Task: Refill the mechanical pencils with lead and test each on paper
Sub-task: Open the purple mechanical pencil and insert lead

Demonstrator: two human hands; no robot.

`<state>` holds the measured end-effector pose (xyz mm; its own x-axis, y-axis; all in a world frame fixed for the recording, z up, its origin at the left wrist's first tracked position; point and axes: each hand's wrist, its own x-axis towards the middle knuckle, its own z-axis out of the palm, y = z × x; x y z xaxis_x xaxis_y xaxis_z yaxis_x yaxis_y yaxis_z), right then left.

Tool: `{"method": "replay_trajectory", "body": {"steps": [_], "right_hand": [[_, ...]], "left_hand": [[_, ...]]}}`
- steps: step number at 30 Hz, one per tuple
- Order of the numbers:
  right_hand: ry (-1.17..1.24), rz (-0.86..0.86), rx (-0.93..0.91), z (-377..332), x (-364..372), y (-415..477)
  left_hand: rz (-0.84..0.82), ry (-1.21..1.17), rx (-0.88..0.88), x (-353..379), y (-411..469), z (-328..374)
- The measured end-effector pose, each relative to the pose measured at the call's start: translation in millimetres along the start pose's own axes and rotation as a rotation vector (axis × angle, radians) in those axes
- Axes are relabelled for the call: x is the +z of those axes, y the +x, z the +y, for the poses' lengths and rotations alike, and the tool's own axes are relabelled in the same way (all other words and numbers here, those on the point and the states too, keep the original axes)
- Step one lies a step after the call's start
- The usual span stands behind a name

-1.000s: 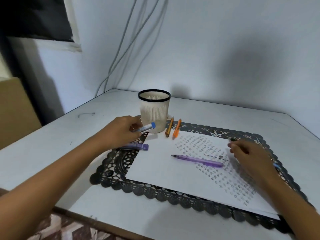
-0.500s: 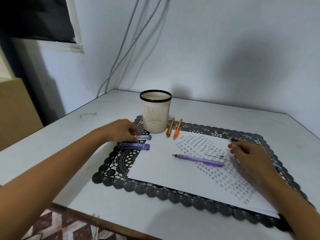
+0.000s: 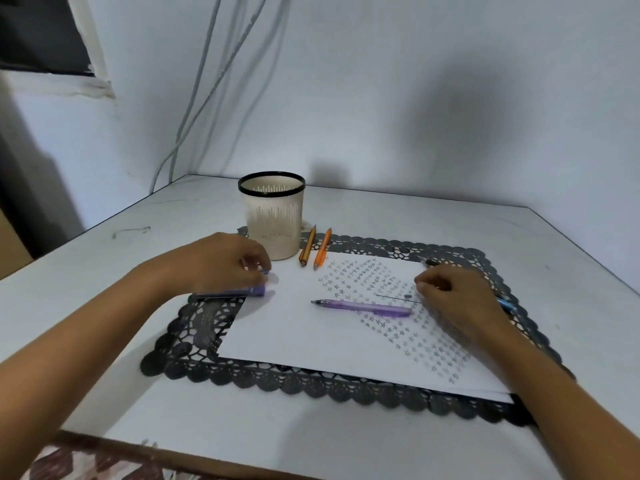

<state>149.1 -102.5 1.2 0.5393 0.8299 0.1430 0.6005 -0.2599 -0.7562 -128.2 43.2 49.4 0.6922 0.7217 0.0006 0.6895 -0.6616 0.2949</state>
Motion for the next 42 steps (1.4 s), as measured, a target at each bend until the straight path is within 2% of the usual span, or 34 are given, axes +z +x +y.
{"method": "replay_trajectory", "body": {"steps": [4, 11, 18, 33, 36, 42], "right_hand": [[-0.082, -0.050, -0.053, -1.4, -3.5, -0.9], [-0.264, -0.128, -0.147, -1.8, -7.8, -2.2], [-0.317, -0.155, -0.175, 2.7, -6.8, 1.1], [-0.602, -0.219, -0.309, 1.2, -2.1, 3.1], [-0.486, -0.214, -0.256, 1.0, -5.3, -0.3], [0.054, -0.062, -0.131, -9.5, -16.6, -0.8]], "left_hand": [[-0.047, -0.027, 0.159, 12.2, -2.0, 37.1], [0.005, -0.098, 0.321, 53.9, 25.9, 72.5], [-0.057, -0.104, 0.365, 70.9, 41.0, 89.8], [0.051, -0.195, 0.371, 82.6, 35.5, 82.4], [0.069, -0.261, 0.348, 81.4, 33.1, 80.2], [0.085, -0.560, 0.224, 71.5, 29.1, 80.3]]}}
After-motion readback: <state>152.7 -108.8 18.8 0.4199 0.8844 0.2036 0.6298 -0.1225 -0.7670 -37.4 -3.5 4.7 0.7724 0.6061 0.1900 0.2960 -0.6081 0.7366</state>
